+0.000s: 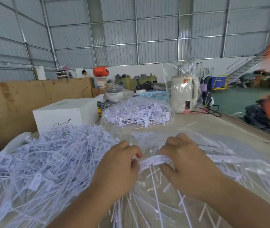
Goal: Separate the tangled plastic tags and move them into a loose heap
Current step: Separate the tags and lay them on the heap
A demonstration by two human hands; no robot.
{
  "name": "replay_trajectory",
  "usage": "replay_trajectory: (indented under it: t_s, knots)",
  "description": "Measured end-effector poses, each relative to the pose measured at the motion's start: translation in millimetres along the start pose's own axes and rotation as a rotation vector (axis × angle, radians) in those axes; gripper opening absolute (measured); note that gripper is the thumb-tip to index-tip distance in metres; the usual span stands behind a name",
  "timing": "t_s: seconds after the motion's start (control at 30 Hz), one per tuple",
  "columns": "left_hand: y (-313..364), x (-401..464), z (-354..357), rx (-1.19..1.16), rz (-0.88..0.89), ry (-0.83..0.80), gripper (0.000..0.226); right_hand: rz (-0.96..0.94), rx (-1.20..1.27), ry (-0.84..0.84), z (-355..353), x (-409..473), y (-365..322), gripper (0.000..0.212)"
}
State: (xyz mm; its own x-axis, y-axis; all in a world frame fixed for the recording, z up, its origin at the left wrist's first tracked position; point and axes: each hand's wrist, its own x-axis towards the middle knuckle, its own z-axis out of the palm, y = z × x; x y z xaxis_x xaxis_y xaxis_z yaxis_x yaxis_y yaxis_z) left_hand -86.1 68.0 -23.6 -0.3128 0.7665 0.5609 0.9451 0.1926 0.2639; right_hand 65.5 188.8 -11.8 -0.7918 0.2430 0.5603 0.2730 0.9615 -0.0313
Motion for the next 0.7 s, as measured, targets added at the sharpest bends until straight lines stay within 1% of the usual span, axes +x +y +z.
replay_trajectory:
  t_s: [0.07,0.1,0.13,0.2,0.23,0.3,0.33,0.4,0.47,0.53,0.6,0.63,0.7]
  knots:
    - [-4,2,0,-0.043,-0.042,-0.029,0.03,-0.011,0.027,0.041,-11,-1,-7,0.018]
    - [-6,2,0,-0.131,-0.08,-0.04,0.036,-0.012,0.02,0.042,-16,-1,-10,0.019]
    - [-5,3,0,-0.273,-0.121,-0.041,0.036,-0.02,-0.008,0.028,-19,-1,-12,0.02]
    - [-2,4,0,-0.588,-0.199,-0.02,0.028,-0.068,-0.089,-0.009,-24,0,-15,0.017]
    - [0,5,-1,-0.69,-0.225,-0.032,0.029,-0.083,-0.125,-0.018,-25,-1,-16,0.014]
    - [2,6,-5,-0.817,-0.243,-0.118,0.05,-0.082,-0.156,-0.014,-25,-2,-18,0.015]
    - [3,7,-7,-0.833,-0.232,-0.158,0.057,-0.092,-0.166,-0.011,-25,-3,-20,0.014]
    - [3,6,-9,-0.771,-0.181,-0.208,0.054,-0.118,-0.182,0.0,-23,-3,-21,0.01]
    - [5,3,-12,-0.688,-0.155,-0.28,0.044,-0.095,-0.163,0.002,-22,-4,-21,0.023]
    - [9,2,-17,-0.7,-0.15,-0.334,0.03,-0.057,-0.133,-0.006,-24,-3,-21,0.034]
    - [12,3,-25,-0.711,-0.135,-0.335,0.019,-0.018,-0.074,-0.059,-24,-3,-21,0.04]
    - [12,4,-29,-0.692,-0.122,-0.322,0.018,-0.02,-0.019,-0.063,-23,-3,-17,0.042]
    - [11,3,-34,-0.64,-0.078,-0.316,0.019,-0.039,0.131,-0.126,-23,-6,-12,0.043]
